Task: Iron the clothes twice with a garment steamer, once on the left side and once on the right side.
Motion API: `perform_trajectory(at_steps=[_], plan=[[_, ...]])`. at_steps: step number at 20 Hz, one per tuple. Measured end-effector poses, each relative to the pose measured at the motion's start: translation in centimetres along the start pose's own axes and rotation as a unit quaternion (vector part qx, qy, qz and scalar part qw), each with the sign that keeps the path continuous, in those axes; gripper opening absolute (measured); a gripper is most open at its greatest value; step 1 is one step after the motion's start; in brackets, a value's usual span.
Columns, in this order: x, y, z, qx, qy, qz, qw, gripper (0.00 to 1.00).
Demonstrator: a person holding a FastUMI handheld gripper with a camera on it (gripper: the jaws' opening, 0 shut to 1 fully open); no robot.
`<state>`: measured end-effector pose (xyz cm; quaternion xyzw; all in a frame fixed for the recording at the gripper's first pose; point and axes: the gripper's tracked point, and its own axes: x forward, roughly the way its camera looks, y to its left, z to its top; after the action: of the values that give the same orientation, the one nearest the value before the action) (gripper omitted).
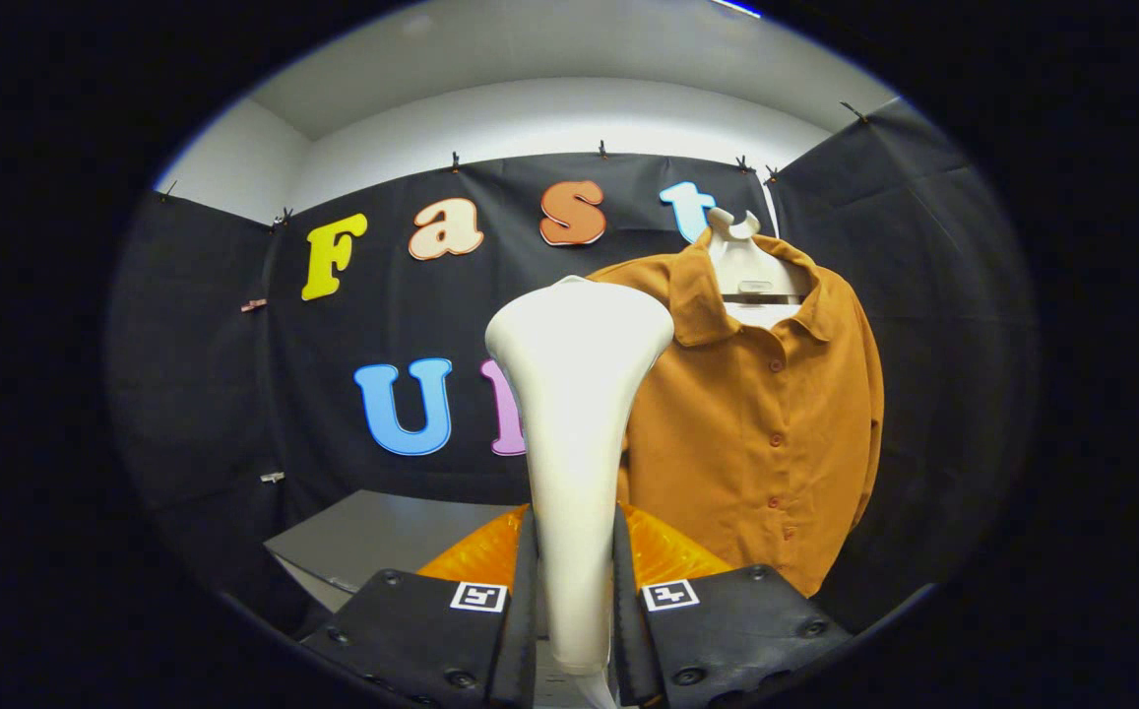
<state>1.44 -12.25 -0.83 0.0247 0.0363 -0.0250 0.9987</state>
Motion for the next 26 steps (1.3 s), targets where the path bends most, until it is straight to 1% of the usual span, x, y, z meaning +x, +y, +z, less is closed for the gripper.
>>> perform_trajectory(at_steps=[2,5,9,14,20,26], plan=[[-0.8,3.3,0.5,0.006,-0.01,0.014,1.0,0.35],[-2.3,7.9,0.5,-0.002,-0.012,0.037,0.999,0.35],[-4.4,11.0,0.0,-0.011,-0.012,0.036,0.999,0.35],[-6.4,13.6,-0.8,-0.011,-0.007,0.031,0.999,0.35],[-7.9,14.6,-0.8,-0.018,-0.009,0.012,1.0,0.35],[-8.8,15.7,-0.4,-0.021,-0.016,0.012,1.0,0.35]])
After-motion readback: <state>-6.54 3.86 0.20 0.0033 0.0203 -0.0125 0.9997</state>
